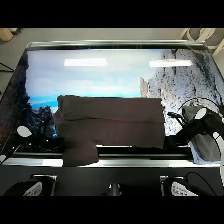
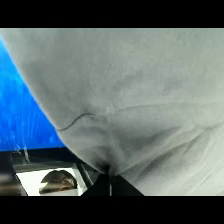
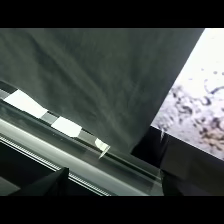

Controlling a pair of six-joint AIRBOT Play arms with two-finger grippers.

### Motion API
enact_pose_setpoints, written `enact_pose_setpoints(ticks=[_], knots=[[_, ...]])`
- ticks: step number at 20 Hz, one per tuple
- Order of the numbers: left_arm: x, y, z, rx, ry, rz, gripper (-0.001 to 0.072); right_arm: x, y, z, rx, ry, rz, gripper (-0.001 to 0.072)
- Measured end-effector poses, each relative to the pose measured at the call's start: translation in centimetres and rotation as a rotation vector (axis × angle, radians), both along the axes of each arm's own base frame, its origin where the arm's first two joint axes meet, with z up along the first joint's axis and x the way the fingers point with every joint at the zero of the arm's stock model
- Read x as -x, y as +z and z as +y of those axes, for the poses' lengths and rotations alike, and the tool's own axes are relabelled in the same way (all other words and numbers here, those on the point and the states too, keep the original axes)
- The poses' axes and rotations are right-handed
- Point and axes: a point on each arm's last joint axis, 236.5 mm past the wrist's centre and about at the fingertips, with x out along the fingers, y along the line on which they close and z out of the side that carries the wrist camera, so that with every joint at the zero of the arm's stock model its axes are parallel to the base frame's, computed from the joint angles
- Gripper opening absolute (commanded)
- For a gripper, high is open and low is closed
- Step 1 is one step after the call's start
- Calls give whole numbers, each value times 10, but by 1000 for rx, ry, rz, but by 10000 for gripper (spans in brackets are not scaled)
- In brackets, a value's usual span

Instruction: Fold the shirts.

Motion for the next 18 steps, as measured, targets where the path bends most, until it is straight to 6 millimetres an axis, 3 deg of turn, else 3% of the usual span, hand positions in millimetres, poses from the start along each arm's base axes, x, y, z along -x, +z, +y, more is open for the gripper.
enact_pose_setpoints(ticks=[3,6,7,9,14,18], knots=[[1,1,0,2,-10,-1,23,0,-8,9,-22,-40,-9,599],[0,5,-1,3,-16,-18,23,2,-15,19,-46,-89,-7,481],[-1,7,-1,3,-16,-26,23,2,-17,21,-52,-105,-10,358],[-2,10,-1,2,-17,-45,23,-7,-23,24,-55,-140,-47,29],[-13,22,0,-2,-20,-100,21,-34,-22,17,-24,-160,-148,22],[-50,62,4,-18,-22,-245,19,-68,17,12,-28,-127,-279,20]])
